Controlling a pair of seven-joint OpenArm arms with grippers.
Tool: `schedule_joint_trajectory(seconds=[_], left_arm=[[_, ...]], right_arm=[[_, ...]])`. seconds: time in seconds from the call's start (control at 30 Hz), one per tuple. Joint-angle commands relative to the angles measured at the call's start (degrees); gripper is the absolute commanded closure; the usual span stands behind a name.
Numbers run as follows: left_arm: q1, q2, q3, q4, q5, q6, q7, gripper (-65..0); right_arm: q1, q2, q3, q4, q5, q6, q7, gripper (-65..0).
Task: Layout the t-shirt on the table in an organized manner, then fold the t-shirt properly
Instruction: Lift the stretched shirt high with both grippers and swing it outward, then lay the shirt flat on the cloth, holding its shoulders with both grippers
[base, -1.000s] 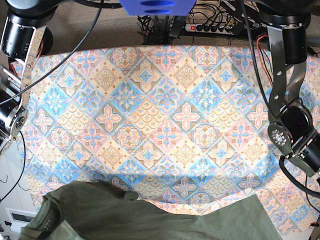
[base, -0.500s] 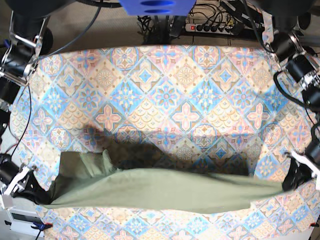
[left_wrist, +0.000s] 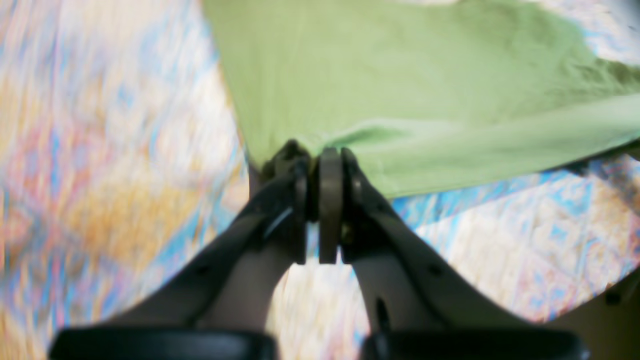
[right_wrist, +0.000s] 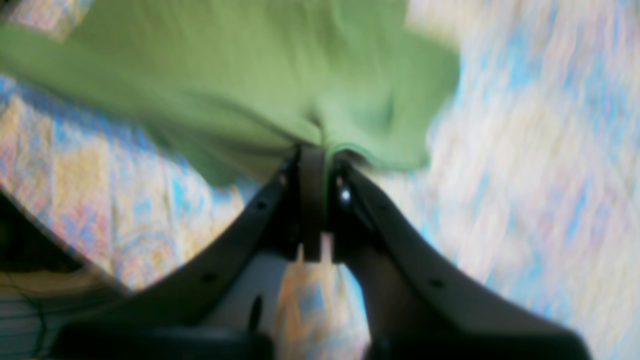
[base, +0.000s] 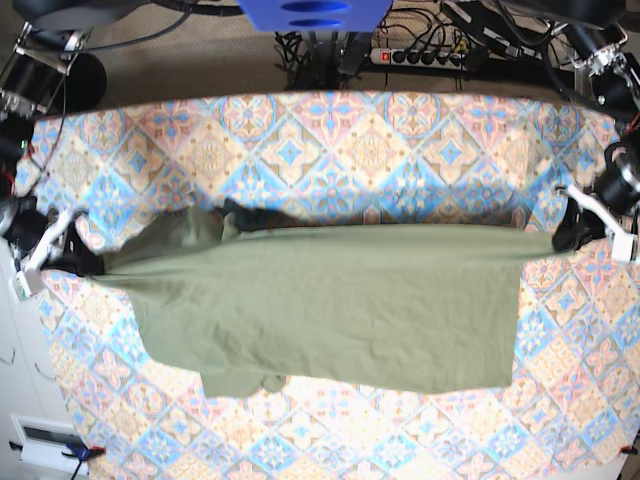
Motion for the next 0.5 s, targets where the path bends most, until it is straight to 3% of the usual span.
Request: schedule_joint_trajectory(seconds=[0.0, 0.33, 0.47], left_arm=[[0.5, -1.2, -0.5, 0.9, -1.3, -0.1, -1.7, 0.0], [10.6, -3.5, -0.5, 0.8, -1.1, -0.1, -1.8, 0.0], [11.4, -3.9, -0.5, 0.8, 3.4, -0.1, -1.8, 0.0]], right_arm=[[-1.2, 1.5, 1.1, 1.2, 1.3, 0.1, 1.6, -0.3], [-14.2, 1.7, 1.6, 1.3, 1.2, 0.1, 1.2, -0.4], [-15.5, 1.8, 1.6, 3.9, 1.2, 0.1, 0.7, -0.6]])
